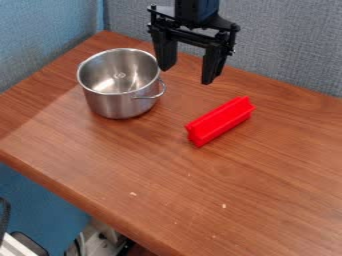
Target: Put the red object in the metal pot
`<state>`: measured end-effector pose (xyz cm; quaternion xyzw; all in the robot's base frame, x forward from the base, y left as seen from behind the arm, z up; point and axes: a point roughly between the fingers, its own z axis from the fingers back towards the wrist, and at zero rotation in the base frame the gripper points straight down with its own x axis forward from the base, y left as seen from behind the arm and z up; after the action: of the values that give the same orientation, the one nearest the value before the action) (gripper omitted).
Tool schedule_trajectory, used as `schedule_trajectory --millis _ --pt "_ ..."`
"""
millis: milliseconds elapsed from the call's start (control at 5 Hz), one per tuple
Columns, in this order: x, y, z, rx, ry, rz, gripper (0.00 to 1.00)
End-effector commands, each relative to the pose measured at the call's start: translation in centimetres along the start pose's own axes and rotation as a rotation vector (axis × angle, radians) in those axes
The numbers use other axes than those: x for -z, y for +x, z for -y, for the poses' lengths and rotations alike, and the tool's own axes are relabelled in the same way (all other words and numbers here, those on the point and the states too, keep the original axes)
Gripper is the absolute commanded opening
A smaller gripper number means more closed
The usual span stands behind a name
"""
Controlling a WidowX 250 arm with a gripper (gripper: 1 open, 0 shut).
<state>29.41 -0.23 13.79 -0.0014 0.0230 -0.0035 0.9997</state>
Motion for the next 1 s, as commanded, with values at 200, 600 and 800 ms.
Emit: schedule_trajectory --millis 200,600,800 --pt "1.2 -0.1 0.1 0.006 0.0 -0.034 1.0" --pt "2.5 -0.3 0.2 0.019 -0.001 -0.068 1.0" --pt "3.0 0.1 1.4 0.175 0.015 -0.038 1.0"
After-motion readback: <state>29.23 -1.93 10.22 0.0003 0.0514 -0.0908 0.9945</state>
